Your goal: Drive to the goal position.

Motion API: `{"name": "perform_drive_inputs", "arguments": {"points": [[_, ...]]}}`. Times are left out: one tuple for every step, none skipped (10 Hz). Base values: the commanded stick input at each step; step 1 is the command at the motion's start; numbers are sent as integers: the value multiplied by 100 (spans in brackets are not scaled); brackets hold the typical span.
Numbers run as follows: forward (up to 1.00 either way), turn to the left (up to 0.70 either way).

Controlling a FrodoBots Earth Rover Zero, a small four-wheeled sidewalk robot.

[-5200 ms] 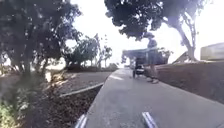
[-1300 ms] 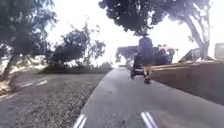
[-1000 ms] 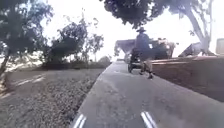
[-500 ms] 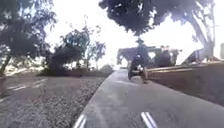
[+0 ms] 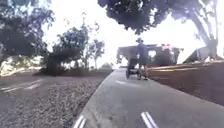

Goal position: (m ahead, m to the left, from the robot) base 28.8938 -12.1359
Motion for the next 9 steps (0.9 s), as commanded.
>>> {"name": "perform_drive_inputs", "arguments": {"points": [[98,0],[98,0],[98,0],[98,0],[98,0],[98,0],[98,0],[98,0],[98,0]]}}
